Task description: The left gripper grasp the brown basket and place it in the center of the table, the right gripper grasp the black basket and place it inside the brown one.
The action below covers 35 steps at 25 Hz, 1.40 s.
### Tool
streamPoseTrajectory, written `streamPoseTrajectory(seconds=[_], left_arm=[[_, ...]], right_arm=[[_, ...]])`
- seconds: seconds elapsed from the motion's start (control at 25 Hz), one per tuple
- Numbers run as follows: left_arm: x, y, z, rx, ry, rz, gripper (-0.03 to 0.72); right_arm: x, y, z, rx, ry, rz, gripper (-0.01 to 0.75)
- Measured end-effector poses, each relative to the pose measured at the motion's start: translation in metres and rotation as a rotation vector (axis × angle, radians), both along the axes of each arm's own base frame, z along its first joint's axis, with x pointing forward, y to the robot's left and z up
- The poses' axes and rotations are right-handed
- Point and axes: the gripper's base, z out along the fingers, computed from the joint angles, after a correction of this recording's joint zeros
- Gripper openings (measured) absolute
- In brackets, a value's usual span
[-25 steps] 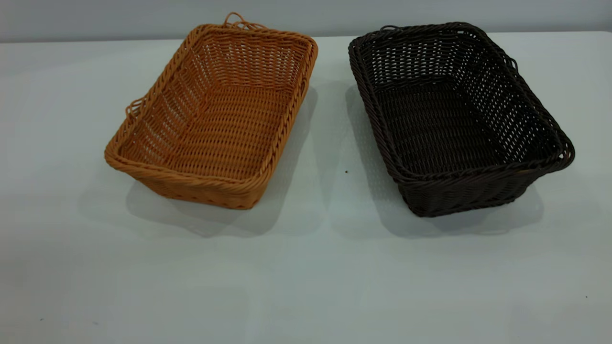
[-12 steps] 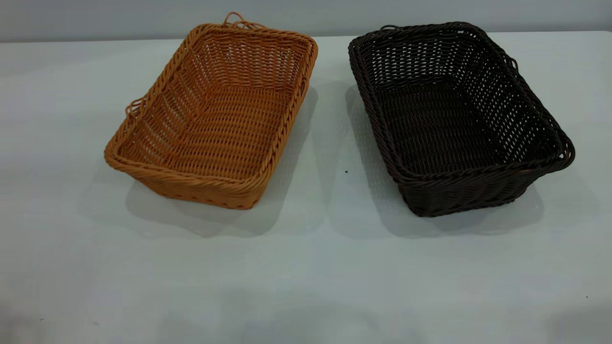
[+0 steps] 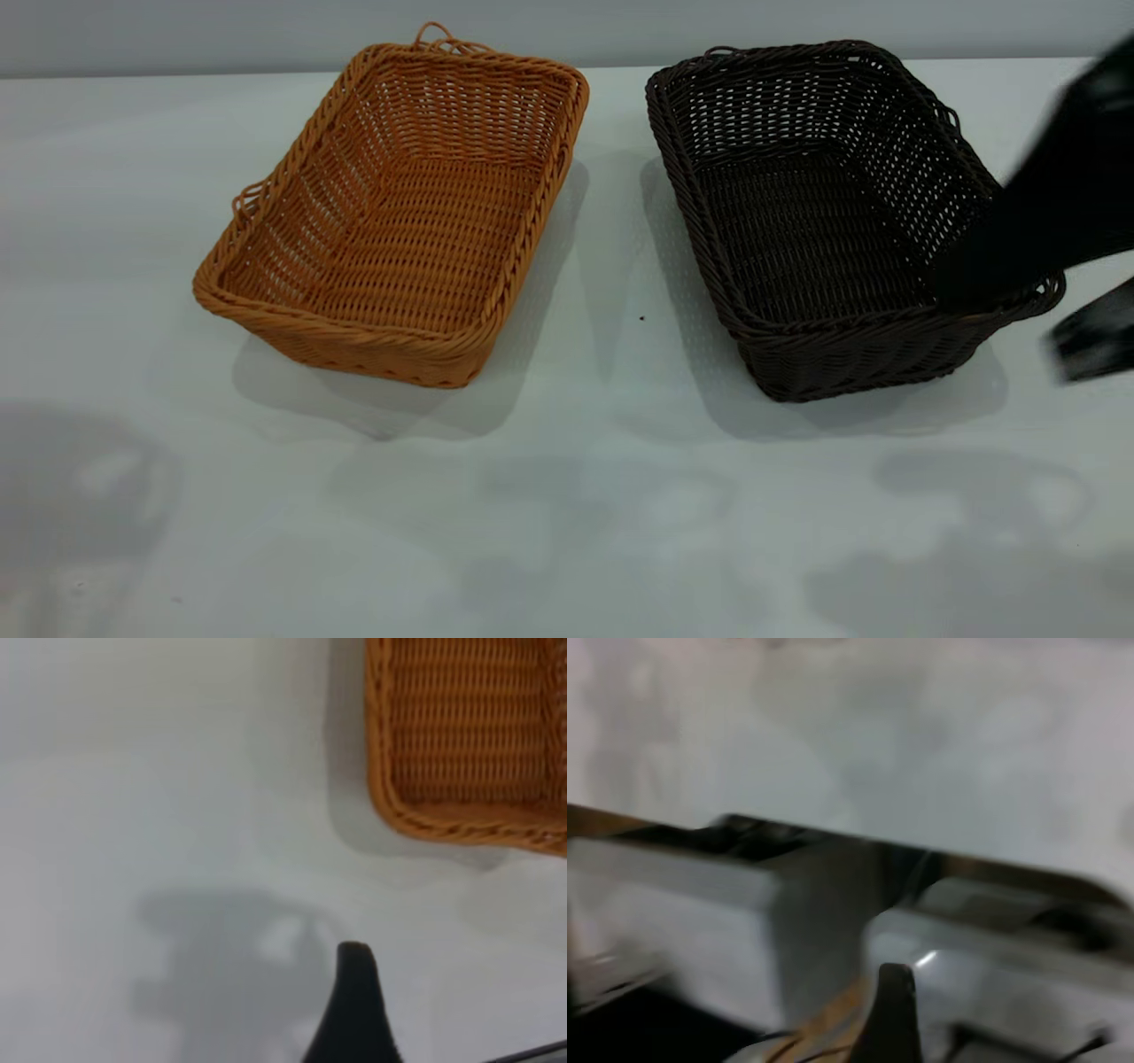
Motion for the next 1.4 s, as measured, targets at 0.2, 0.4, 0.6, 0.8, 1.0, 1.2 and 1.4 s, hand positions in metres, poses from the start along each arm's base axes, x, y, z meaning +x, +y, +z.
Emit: streamPoseTrajectory(seconds=[0.2, 0.4, 0.6, 0.8, 1.0, 1.2, 1.4], left_arm=[[0.02, -0.002, -0.014, -0.016, 0.052, -0.017, 0.533], [0.026, -0.003, -0.018, -0.032, 0.067, -0.012, 0.534], [0.027, -0.003, -0.018, -0.022, 0.062, -0.033, 0.534], [0.028, -0.002, -0.018, -0.019, 0.052, -0.034, 0.534], [0.029, -0.002, -0.017, -0.018, 0.04, -0.03, 0.534], [0.029, -0.002, -0.017, -0.017, 0.037, -0.03, 0.534], [0.029, -0.002, -0.017, -0.017, 0.037, -0.03, 0.534]], right_arm=[[0.017, 0.033, -0.03, 0.045, 0.139, -0.053, 0.594], [0.053, 0.042, -0.049, 0.061, 0.168, -0.27, 0.591], [0.069, 0.039, -0.079, 0.07, 0.283, -0.584, 0.591], [0.07, 0.037, -0.103, 0.054, 0.386, -0.724, 0.577], [0.074, 0.034, -0.115, 0.02, 0.427, -0.806, 0.572], [0.088, 0.038, -0.112, 0.042, 0.398, -0.815, 0.572], [0.092, 0.034, -0.112, 0.008, 0.376, -0.865, 0.572]])
